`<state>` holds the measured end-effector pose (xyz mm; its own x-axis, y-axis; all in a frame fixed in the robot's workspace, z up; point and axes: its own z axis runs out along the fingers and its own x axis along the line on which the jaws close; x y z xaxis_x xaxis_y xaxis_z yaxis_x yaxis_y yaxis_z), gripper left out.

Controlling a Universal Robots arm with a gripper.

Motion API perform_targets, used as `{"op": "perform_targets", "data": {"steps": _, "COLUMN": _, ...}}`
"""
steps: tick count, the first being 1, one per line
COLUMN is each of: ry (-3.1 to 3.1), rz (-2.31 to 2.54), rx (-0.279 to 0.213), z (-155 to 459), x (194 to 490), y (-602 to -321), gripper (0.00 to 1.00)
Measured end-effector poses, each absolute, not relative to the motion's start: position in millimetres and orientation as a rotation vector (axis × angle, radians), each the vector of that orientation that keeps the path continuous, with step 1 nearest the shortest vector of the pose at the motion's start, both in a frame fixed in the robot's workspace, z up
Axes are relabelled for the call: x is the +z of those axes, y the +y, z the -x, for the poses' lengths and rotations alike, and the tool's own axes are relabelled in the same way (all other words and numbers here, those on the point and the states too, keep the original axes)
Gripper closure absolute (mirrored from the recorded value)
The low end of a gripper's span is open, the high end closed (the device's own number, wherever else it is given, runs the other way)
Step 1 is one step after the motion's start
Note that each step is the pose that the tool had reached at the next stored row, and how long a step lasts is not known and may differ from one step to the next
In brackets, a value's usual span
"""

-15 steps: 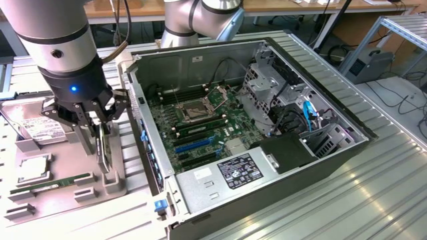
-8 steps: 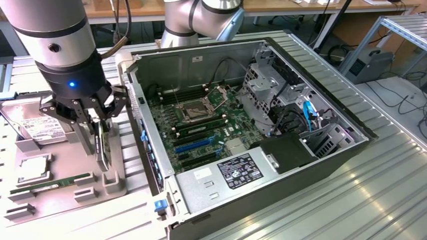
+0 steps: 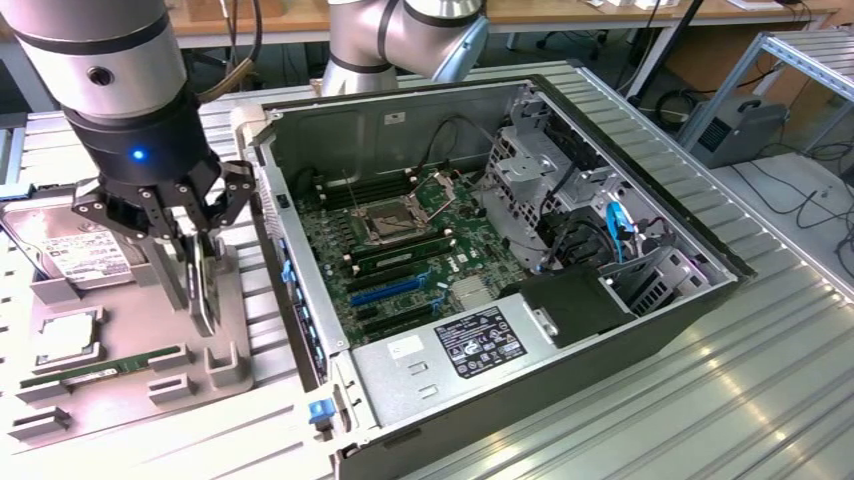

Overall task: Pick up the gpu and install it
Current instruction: 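Pick up the gpu and move the gpu toward the slot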

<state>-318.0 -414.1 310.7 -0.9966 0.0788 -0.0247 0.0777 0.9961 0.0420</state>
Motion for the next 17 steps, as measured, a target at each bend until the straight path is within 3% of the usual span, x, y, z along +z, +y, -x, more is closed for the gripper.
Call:
{"op": "perform_targets", "data": {"steps": 13, "ry": 3.112, "rz": -0.122, "rx": 0.063, "z": 318.0, "x": 333.1, "y": -413.2, "gripper": 0.73}}
{"op": "perform_targets", "data": {"steps": 17, "ry": 3.112, "rz": -0.122, "rx": 0.061, "z": 318.0, "x": 371.6, "y": -412.3, "gripper": 0.73}}
